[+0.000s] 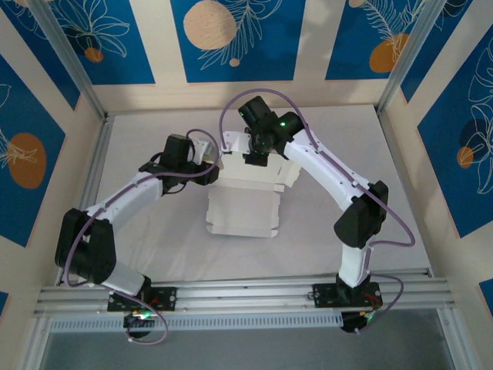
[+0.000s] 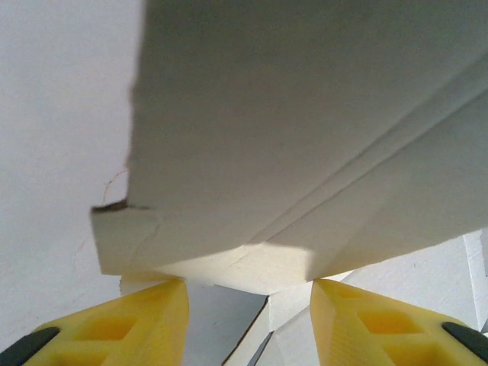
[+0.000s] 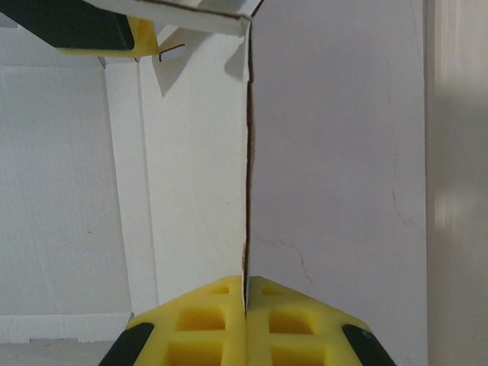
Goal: Fold the paper box
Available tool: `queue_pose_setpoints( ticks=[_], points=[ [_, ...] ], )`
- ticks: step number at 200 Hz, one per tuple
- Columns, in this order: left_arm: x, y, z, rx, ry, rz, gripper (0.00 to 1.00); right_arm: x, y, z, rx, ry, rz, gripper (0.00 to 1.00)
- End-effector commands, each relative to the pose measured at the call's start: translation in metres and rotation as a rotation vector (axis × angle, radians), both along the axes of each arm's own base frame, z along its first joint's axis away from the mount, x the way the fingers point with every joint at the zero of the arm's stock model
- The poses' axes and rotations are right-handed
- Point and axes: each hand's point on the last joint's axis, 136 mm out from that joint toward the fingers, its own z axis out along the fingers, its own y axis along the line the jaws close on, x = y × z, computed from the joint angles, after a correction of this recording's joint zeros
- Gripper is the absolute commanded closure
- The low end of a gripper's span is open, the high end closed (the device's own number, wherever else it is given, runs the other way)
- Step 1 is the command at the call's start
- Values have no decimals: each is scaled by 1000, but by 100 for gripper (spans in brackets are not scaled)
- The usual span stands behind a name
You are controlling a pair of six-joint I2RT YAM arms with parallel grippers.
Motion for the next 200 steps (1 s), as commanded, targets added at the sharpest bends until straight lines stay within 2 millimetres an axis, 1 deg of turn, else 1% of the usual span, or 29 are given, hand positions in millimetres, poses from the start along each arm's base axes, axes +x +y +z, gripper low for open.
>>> queue_pose_setpoints(
  ticks=[1, 77, 108, 150, 184, 200],
  points=[
    [-3, 2, -15, -7, 44, 13, 55, -5, 6, 33, 83, -61, 24, 100],
    [-9, 9, -36, 16, 78, 28, 59, 2, 2, 37, 95, -71, -1, 100],
    [-10, 11, -42, 16, 91, 31, 60, 6, -2, 40, 104, -75, -18, 100],
    [-10, 4, -41, -27, 89, 19, 62, 8, -6, 39, 115, -66, -33, 100],
    [-9, -1, -34, -65, 74, 10, 70, 10, -5, 30, 102, -48, -41, 100],
    [-10, -3, -31, -79, 75, 0, 78, 12, -7, 27, 97, -46, -50, 100]
  ],
)
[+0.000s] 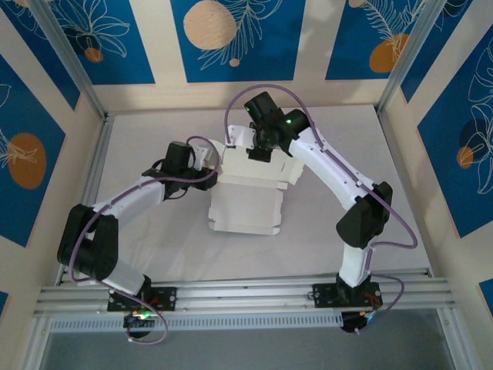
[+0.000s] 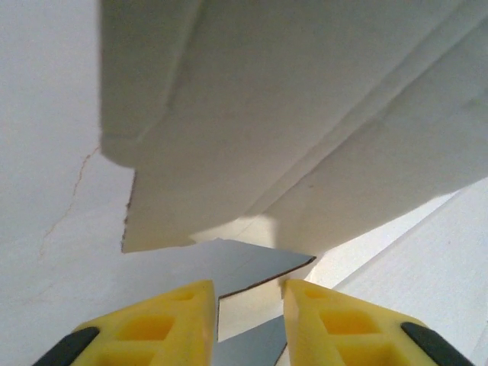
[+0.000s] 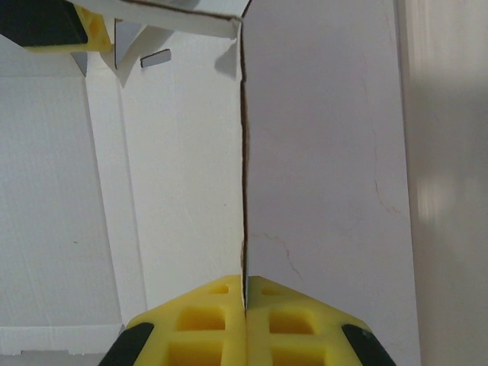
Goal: Fold the paper box
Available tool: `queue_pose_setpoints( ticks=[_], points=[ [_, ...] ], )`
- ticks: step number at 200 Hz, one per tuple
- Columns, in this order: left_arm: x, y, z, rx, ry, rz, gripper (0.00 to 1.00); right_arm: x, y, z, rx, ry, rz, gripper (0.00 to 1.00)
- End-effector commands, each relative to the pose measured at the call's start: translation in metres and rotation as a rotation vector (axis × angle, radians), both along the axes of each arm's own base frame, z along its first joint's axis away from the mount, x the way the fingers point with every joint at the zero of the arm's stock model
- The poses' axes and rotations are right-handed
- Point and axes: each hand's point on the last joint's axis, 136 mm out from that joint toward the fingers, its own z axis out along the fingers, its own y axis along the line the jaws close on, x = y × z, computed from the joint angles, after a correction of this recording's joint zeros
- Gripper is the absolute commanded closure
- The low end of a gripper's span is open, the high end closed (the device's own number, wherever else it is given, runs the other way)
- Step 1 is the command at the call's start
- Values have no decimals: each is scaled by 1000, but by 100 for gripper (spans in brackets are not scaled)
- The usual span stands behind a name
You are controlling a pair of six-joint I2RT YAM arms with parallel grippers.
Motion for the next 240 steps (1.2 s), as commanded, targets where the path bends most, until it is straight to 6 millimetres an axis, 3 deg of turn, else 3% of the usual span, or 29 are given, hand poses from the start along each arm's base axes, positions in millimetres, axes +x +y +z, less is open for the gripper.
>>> queue_pose_setpoints(
  ticks=[1, 35, 76, 99, 160, 240],
  points=[
    [-7, -2, -3, -34, 33, -12, 78, 1, 4, 18, 70, -21, -8, 100],
    [-10, -5, 1, -62, 39, -24, 93, 6, 5, 16, 75, -17, -29, 100],
    [-7, -6, 10, -72, 25, -15, 98, 6, 14, 11, 75, 1, -42, 100],
    [-5, -10, 13, -105, 28, -4, 96, 1, 23, 11, 91, 26, -40, 100],
    [1, -20, -1, -156, 56, 9, 94, -12, 40, 13, 110, 48, -9, 100],
    [4, -27, -14, -204, 85, 26, 78, -20, 49, 14, 133, 73, 7, 100]
  ],
)
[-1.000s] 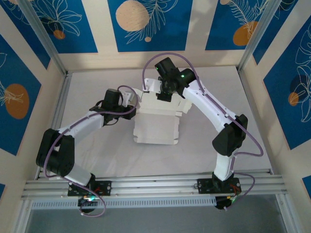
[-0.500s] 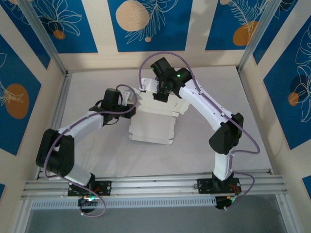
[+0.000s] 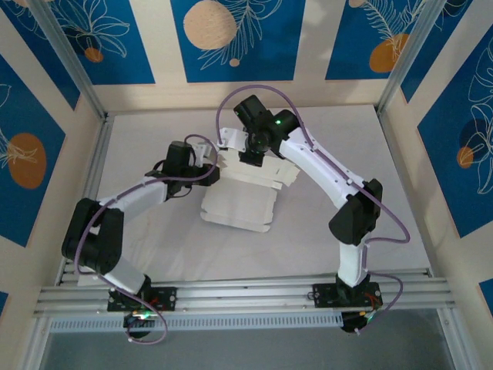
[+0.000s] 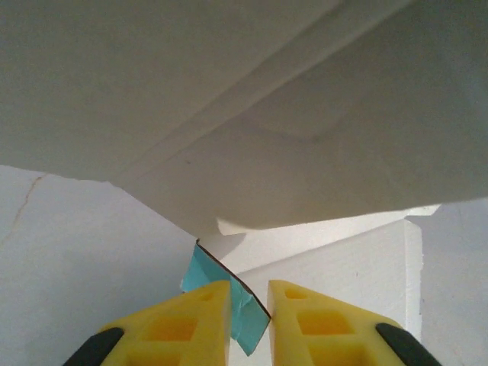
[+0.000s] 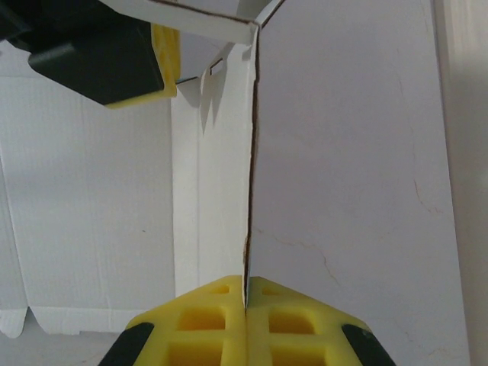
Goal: Fold the paper box
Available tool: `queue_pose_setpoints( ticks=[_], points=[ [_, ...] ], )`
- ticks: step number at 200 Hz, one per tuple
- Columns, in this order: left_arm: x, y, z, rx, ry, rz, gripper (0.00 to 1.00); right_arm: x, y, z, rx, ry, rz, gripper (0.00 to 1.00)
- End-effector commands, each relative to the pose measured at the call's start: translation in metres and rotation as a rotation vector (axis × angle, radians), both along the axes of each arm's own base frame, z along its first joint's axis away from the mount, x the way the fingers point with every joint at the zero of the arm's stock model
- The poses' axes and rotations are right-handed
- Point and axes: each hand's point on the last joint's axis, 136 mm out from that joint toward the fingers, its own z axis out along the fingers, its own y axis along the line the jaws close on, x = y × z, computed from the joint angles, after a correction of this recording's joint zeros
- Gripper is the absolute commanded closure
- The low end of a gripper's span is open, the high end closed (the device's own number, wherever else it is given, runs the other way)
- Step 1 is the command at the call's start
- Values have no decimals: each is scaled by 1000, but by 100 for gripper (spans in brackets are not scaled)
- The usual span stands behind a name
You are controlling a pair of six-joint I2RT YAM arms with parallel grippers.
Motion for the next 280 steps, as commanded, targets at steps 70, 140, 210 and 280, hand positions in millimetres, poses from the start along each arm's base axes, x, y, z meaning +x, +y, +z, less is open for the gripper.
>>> queue_pose_setpoints(
  ticks=[70, 140, 210, 280],
  points=[
    [-7, -12, -37, -68, 111, 0, 73, -15, 37, 16, 104, 6, 76, 100],
    [3, -15, -43, -105, 108, 31, 67, -28, 48, 1, 77, 42, 111, 100],
    [13, -17, -45, -112, 86, 43, 67, -37, 53, -6, 65, 66, 131, 100],
    [2, -17, -31, -158, 95, 46, 66, -1, 29, -16, -12, -34, 56, 100]
  ],
)
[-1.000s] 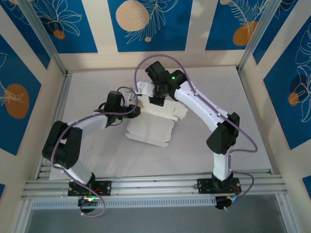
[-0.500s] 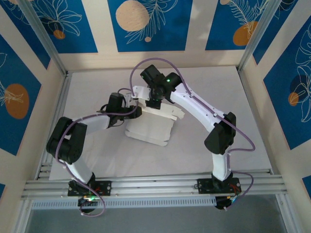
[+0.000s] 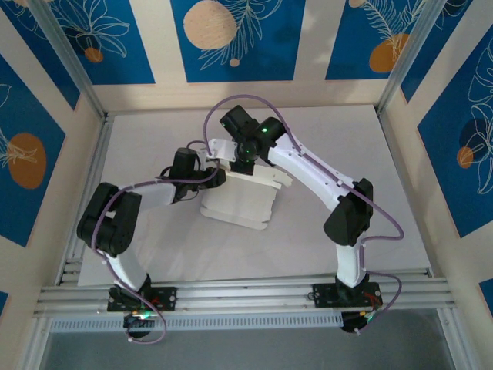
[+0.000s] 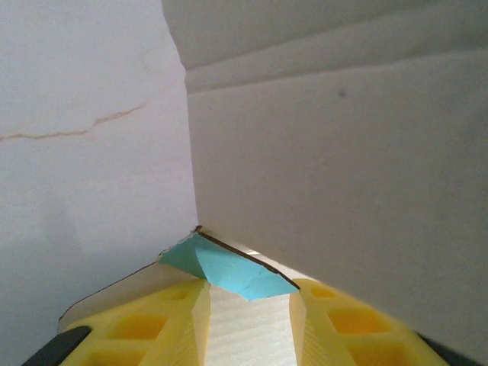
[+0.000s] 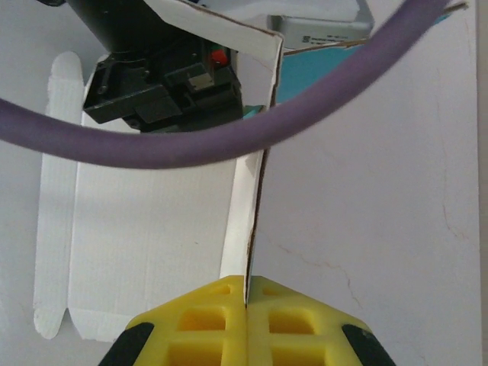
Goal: Fold the paper box
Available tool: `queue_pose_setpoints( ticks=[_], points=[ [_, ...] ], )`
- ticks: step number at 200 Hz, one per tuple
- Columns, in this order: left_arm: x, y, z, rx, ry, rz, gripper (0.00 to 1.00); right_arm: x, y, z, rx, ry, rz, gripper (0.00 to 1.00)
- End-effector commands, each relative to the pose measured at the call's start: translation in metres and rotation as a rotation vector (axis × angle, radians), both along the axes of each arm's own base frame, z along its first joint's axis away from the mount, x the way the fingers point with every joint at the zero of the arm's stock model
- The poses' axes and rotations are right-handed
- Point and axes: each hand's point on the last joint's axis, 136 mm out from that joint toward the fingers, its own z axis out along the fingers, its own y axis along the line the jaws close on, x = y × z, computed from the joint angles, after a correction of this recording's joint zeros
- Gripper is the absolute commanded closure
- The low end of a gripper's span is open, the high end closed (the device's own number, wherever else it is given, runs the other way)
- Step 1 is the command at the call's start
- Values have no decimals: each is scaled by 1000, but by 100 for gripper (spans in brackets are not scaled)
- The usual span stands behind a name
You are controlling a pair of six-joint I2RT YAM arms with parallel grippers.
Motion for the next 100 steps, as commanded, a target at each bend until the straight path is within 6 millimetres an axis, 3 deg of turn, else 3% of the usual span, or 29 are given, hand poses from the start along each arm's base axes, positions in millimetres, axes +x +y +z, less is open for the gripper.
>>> queue_pose_setpoints(
  ticks=[1, 53, 100],
  points=[
    [-12, -4, 14, -32, -9, -27, 66, 18, 4, 3, 30, -54, 7, 100],
    [-36, 7, 33, -34, -14, -19, 58, 55, -19, 5, -19, -168, -31, 100],
    [-54, 23, 54, -3, -55, 6, 56, 71, -23, 1, -71, -241, -33, 100]
  ],
)
